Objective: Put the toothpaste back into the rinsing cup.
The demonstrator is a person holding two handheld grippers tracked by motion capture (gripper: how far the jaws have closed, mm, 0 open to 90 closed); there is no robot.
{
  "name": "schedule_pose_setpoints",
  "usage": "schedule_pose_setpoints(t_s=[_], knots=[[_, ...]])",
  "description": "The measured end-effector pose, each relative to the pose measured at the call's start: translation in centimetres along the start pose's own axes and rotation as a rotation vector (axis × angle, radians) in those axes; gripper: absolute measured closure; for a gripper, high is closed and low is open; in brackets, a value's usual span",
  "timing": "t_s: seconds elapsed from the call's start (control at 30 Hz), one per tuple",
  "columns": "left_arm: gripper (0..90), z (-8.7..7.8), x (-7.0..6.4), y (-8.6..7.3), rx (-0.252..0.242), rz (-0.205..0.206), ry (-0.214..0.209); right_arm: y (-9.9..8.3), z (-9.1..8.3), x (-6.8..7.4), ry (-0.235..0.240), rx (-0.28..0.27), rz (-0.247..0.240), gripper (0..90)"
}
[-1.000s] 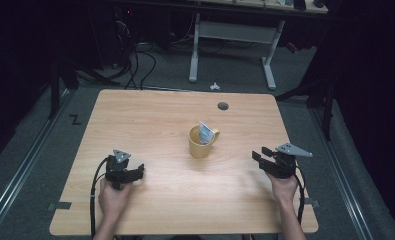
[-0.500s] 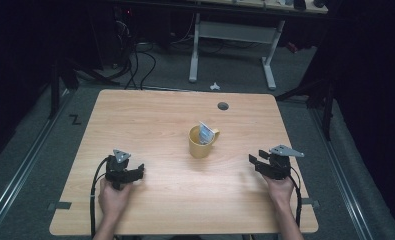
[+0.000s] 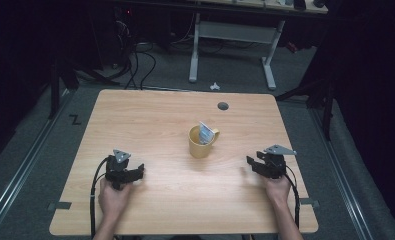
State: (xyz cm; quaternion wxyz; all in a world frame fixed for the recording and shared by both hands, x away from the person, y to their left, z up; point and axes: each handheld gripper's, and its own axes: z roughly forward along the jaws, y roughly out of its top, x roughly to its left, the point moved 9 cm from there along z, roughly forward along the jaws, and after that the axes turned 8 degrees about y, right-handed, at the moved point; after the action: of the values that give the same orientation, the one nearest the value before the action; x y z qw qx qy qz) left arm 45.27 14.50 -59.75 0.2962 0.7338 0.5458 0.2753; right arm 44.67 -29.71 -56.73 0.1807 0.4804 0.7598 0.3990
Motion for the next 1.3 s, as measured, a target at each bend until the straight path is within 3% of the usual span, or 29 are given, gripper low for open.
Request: schedule_pose_setpoints(t_s=[0.83,1.3], knots=[[21.8,0.0,0.0,0.0,-0.001,-0.001,0.001,-1.1,1.4,-0.3,-0.017,0.072,-0.008,48.2],[21.8,0.0,0.0,0.0,-0.001,-0.001,0.001,-1.3,2.1,-0.2,-0.014,0.083,-0.008,47.8]])
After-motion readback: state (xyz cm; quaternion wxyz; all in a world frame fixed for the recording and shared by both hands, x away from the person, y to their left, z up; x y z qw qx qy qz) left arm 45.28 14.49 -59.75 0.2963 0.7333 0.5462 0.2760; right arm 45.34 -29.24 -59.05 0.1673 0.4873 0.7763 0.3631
